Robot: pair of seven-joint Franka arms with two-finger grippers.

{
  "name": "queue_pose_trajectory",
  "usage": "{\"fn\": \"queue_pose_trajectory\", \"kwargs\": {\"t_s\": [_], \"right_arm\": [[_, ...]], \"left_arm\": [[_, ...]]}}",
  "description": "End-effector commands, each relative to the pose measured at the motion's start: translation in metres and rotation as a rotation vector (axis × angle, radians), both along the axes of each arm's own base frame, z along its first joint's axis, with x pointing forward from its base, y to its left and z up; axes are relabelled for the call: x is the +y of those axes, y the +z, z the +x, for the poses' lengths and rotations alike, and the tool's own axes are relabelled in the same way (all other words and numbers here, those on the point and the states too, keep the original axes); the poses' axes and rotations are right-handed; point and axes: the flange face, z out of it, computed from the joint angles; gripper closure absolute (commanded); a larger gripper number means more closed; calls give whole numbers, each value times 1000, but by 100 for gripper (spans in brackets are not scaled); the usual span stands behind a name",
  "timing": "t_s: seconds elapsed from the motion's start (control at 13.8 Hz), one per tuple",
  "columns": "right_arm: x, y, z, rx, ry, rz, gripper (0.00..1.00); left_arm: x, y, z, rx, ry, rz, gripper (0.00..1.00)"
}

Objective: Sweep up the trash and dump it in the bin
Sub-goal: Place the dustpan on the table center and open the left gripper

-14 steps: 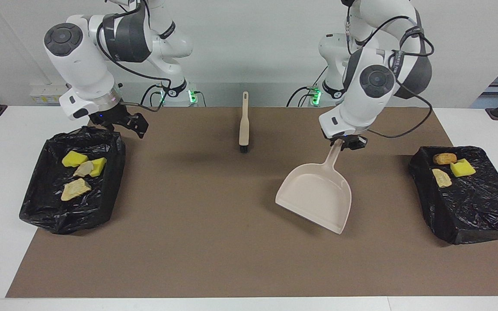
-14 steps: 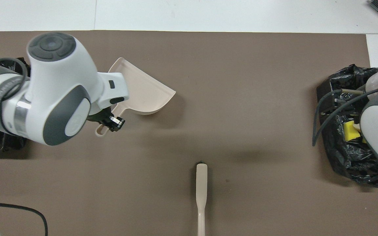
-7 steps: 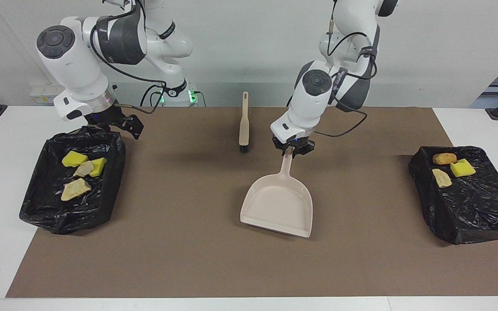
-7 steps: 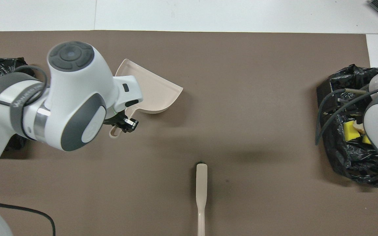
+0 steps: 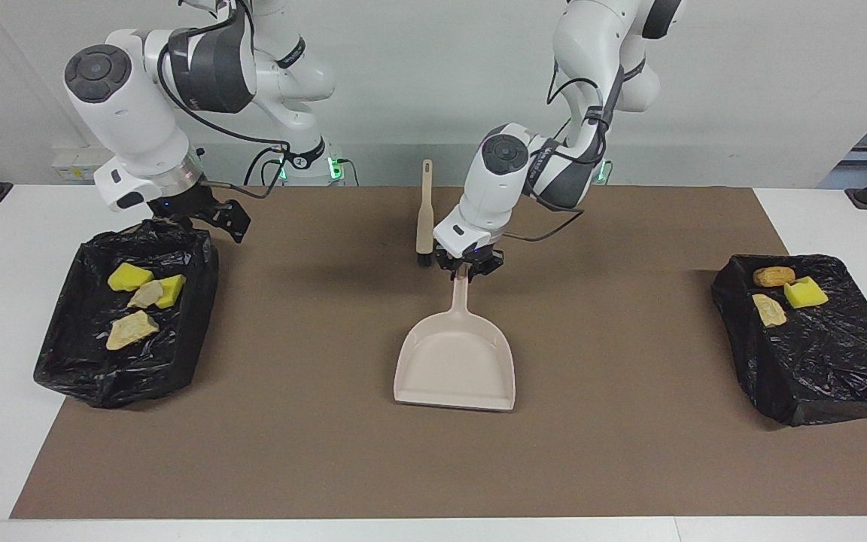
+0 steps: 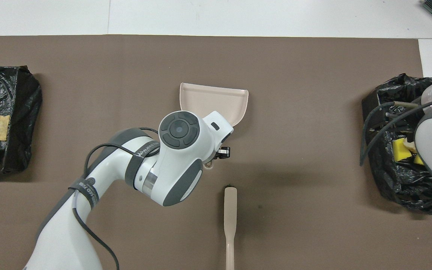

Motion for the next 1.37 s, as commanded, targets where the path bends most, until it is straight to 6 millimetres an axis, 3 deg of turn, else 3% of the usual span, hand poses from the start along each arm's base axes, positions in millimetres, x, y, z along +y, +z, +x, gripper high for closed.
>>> {"fn": "queue_pose_trajectory", "kwargs": {"t_s": [0.0, 0.14, 0.36, 0.51, 0.72, 1.01, 1.3], "right_arm": [[0, -2, -2, -1, -9, -5, 0], [-2, -2, -3, -1, -9, -5, 0], [-1, -1, -3, 2, 2, -3, 0], [0, -1, -3, 4, 3, -3, 0], [0, 0, -1, -4, 3, -3, 0], [3, 5, 7, -49, 9, -2, 0], [7, 6, 7, -59, 8, 5, 0]], "left_arm": [[15, 37, -2, 20, 15, 10, 0], [26, 71, 3, 38, 22, 31, 0], [81, 118, 43, 48, 47, 52, 0], [132, 134, 72, 61, 6, 56, 0], [213, 162, 96, 71, -94, 50, 0], [328, 196, 101, 76, -210, 55, 0], [381, 223, 87, 79, -222, 103, 0]]}}
